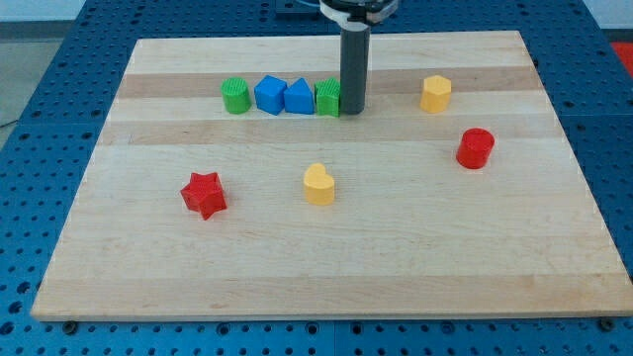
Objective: Nudge the red circle right a bit
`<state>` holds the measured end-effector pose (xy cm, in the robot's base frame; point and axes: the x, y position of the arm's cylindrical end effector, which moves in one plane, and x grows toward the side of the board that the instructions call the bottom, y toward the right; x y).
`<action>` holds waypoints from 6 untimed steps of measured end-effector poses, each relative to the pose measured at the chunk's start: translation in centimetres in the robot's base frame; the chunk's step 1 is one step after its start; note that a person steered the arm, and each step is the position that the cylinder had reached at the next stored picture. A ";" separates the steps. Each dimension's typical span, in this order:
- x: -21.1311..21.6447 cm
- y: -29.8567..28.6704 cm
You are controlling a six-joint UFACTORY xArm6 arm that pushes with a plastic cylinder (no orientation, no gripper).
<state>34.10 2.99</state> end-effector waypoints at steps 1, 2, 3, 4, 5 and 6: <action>-0.7 0.0; 2.1 0.2; 4.7 -0.1; 4.7 -0.5; 4.7 -0.5; 5.1 0.9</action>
